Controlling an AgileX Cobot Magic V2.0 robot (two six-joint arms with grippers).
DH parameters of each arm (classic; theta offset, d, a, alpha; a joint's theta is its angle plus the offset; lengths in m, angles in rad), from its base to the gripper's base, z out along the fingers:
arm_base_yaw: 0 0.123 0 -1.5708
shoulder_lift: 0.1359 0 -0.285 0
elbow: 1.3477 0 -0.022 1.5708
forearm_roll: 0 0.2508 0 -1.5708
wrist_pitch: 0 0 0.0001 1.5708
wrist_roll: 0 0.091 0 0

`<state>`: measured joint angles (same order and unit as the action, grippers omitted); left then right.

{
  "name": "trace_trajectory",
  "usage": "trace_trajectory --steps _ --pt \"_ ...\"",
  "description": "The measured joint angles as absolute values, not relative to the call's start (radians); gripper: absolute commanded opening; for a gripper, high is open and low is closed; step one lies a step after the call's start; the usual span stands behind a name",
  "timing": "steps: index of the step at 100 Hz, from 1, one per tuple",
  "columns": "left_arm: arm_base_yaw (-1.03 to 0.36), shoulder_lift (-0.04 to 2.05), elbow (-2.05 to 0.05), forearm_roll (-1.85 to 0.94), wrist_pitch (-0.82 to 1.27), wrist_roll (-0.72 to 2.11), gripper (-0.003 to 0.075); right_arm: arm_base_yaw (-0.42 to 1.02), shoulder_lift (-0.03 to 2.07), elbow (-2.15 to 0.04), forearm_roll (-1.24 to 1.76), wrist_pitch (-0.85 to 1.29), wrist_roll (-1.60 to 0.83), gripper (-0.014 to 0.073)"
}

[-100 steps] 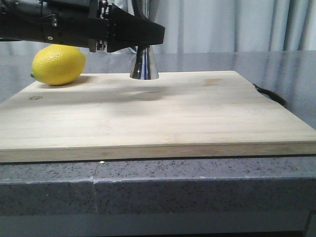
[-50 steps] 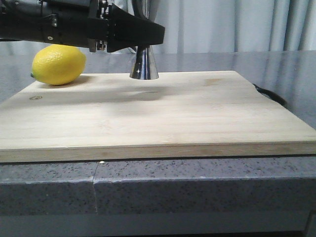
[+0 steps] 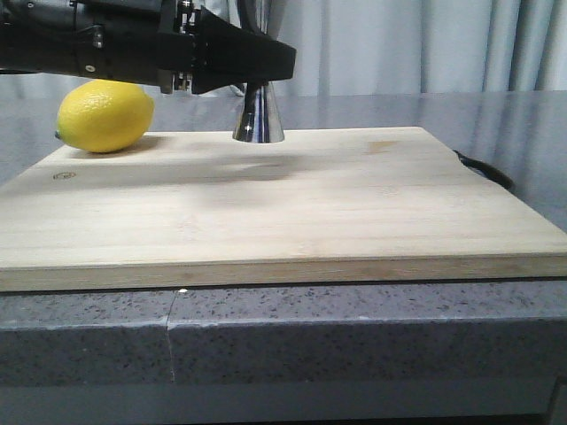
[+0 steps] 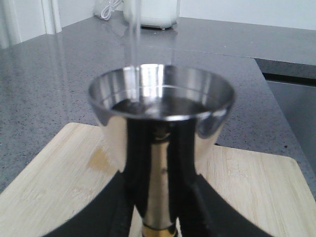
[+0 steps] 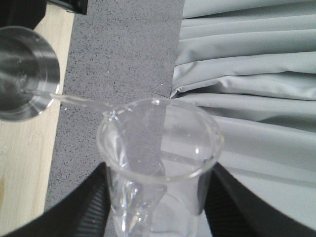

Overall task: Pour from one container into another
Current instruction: 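Tilt the beaker with the right gripper, pouring liquid into the jigger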

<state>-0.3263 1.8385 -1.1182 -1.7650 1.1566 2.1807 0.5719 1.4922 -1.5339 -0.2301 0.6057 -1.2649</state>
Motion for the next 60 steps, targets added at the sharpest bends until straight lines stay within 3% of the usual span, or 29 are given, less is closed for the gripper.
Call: trace_trajectory --steps 18,60 --pt "-0.326 1.839 -1.118 -1.765 1.157 2.181 0.0154 0.572 1.492 -1.534 -0.146 0.623 -1.210 0.0312" --pt "-0.326 1.839 -1.118 -1.765 1.157 2.181 0.0154 0.562 1.472 -1.534 -0.108 0.667 -0.672 0.0312"
